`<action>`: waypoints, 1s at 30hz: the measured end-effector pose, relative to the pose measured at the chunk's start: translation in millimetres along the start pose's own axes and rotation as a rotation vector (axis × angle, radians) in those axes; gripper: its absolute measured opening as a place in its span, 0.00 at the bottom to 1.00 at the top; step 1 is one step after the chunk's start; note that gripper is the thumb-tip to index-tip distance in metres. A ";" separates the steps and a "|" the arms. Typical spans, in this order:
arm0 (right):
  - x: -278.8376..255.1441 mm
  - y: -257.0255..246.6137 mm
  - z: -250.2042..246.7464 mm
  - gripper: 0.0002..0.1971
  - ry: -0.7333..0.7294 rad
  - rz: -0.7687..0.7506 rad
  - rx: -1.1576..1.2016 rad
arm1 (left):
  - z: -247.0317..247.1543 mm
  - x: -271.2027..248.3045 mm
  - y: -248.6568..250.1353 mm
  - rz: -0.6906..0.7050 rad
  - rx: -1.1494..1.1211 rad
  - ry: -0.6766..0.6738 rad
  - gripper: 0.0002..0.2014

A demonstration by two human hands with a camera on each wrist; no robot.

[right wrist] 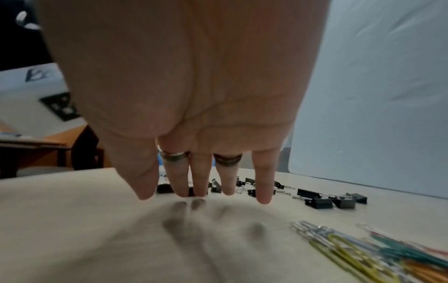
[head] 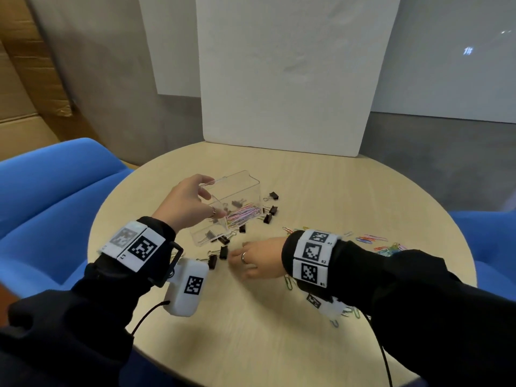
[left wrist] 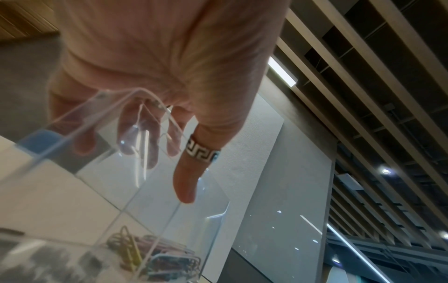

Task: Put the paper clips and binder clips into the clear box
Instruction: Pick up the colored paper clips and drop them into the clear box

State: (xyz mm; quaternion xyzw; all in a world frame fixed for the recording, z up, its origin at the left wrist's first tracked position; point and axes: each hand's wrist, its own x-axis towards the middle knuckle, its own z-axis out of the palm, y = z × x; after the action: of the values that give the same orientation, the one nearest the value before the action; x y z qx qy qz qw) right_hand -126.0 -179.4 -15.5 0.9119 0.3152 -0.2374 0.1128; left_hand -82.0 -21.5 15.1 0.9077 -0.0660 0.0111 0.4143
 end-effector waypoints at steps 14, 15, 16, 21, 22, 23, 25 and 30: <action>-45.5 74.2 36.0 0.23 0.006 0.255 0.175 | 42.8 -5.5 10.8 0.048 -0.038 -0.077 0.36; -43.5 75.9 34.2 0.23 0.059 0.275 0.192 | 45.0 -5.3 10.8 0.045 -0.035 -0.071 0.36; -40.4 77.1 32.0 0.24 0.094 0.305 0.191 | 46.6 -5.2 10.2 0.039 -0.034 -0.065 0.36; -19.4 82.0 28.5 0.26 0.086 0.375 0.159 | 48.5 -3.0 6.9 0.015 -0.027 -0.030 0.36; -18.3 84.1 29.2 0.25 0.061 0.372 0.159 | 48.1 -2.4 6.9 0.013 -0.023 -0.028 0.36; -19.3 85.9 30.5 0.23 0.035 0.362 0.152 | 47.9 -1.4 7.1 0.013 -0.017 -0.028 0.36; -27.6 89.8 33.5 0.22 -0.008 0.313 0.135 | 49.2 0.5 7.6 0.015 -0.005 -0.034 0.36; -59.7 104.2 38.1 0.19 0.071 0.309 0.310 | 61.6 3.3 12.9 0.031 0.037 -0.067 0.37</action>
State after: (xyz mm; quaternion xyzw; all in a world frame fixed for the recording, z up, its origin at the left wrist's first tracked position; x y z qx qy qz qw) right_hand -115.4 -304.9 -12.4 0.9636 0.1353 -0.2306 -0.0049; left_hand -82.5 -76.7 -15.4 0.9139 -0.0938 -0.0116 0.3949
